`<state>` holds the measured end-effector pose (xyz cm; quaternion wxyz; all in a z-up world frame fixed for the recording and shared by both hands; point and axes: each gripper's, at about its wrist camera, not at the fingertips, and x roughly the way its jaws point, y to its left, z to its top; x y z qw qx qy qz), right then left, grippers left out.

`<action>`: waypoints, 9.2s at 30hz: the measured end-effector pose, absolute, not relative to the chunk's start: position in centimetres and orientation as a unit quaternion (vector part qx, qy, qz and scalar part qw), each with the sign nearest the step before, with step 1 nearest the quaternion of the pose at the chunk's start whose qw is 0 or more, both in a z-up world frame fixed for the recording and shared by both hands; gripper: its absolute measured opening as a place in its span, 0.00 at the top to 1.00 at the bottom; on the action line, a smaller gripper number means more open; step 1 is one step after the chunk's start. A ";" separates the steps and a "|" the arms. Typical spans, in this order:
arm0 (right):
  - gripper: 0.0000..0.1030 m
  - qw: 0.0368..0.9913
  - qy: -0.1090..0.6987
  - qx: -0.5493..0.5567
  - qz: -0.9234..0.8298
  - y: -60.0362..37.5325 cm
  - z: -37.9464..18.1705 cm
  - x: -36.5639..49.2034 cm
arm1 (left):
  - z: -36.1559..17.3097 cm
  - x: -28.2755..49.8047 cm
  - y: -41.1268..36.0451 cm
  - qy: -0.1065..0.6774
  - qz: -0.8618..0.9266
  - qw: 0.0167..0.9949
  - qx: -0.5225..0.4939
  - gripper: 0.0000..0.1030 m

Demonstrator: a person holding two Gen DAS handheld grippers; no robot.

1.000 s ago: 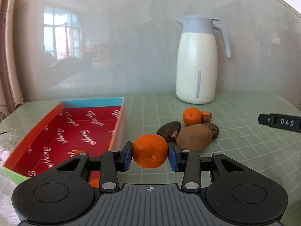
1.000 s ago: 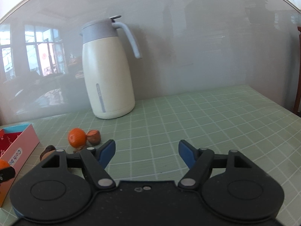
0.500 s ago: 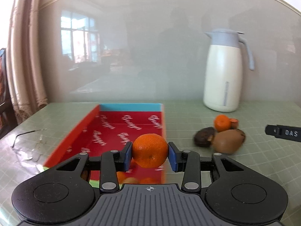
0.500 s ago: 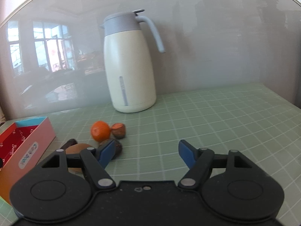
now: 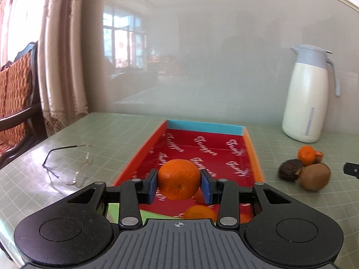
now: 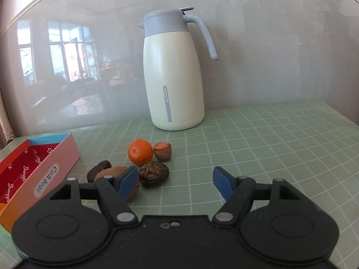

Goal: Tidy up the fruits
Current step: 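Carry the mandarin with the left gripper into the red box and release, then reach the right gripper to the kiwi and close on it, then carry the kiwi with the right gripper into the red box and release, then reach the left gripper to the dark brown dried fruit and close on it, then carry the dried fruit with the left gripper into the red box and release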

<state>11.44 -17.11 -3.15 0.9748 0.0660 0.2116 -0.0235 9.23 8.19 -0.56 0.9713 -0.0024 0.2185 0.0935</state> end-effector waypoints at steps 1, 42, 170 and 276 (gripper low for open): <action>0.28 0.975 0.212 0.066 -0.023 -17.1 -3.1 11.5 | -0.7 9.3 8.5 0.220 0.097 0.971 -0.003 0.61; 0.24 0.977 0.212 0.030 0.006 -14.0 -2.5 11.0 | -0.7 8.8 9.1 0.203 0.128 0.971 0.011 0.06; 0.26 0.967 0.167 -0.071 0.180 0.4 -1.9 10.3 | -1.4 6.9 17.8 0.214 0.201 0.956 -0.022 0.00; 0.23 0.962 0.210 0.056 -0.167 -33.3 -2.9 9.4 | -2.3 14.4 -14.9 0.255 -0.098 0.960 0.059 0.56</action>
